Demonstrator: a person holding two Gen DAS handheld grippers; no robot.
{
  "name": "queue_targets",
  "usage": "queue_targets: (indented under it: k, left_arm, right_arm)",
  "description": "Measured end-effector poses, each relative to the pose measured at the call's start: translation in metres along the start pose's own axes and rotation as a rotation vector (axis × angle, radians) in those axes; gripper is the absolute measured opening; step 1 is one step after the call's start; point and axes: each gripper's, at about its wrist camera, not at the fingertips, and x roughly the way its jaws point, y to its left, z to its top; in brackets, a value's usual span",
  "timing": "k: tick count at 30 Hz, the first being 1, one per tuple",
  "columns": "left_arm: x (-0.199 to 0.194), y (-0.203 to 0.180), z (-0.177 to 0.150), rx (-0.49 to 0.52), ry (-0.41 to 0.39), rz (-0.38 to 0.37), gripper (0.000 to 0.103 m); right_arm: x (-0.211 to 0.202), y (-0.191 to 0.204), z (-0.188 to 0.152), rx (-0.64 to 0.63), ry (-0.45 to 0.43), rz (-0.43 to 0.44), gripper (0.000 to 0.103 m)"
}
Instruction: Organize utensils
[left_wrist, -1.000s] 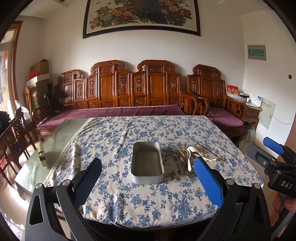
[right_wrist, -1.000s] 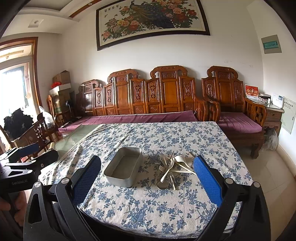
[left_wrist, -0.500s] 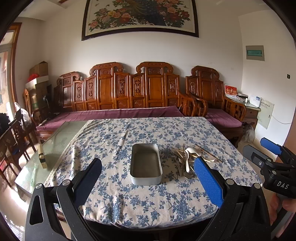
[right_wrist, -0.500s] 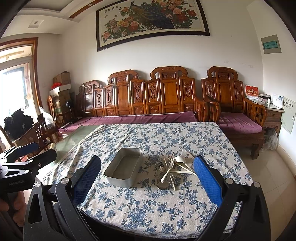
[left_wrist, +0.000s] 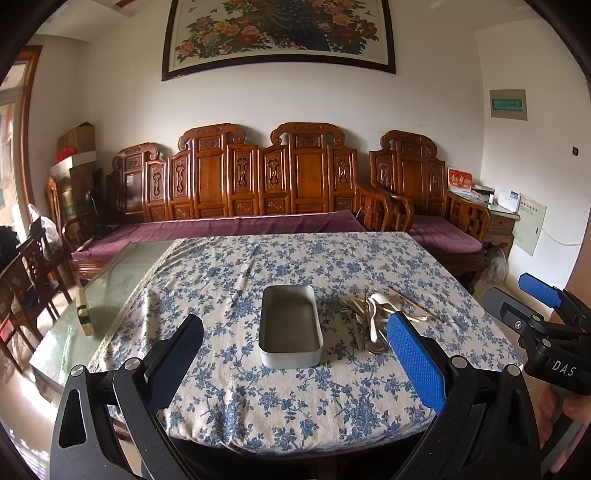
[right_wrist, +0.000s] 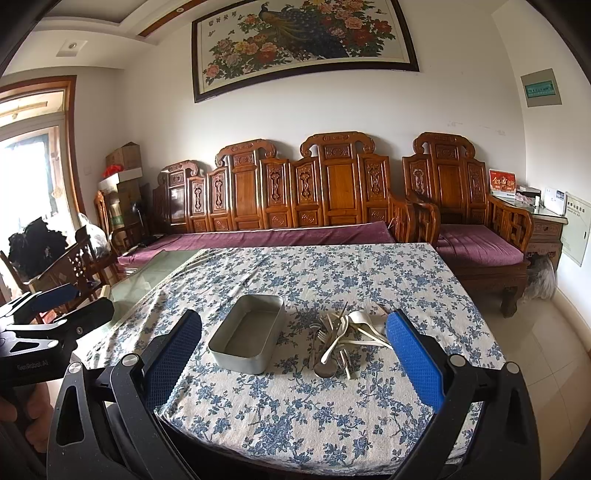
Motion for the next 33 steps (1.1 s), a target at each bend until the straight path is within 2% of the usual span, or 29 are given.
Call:
queue_targets:
  k: [20, 25, 33]
  left_arm:
    - [-0.001, -0.003, -0.003, 0.005, 0.009, -0.003, 0.097]
    - [0.011, -0.004, -0.007, 0.012, 0.050, -0.014, 0.097]
    - [0.053, -0.008, -0.013, 0.042, 0.149, -0.030, 0.097]
  right_arm:
    - [-0.001, 0.002, 0.006, 0.001, 0.003, 0.002, 0.100]
    - [-0.001, 0.000, 0.006, 0.008, 0.015, 0.000, 0.100]
    - [0.035, -0.025, -0.009, 0.002, 0.071, -0.004, 0.100]
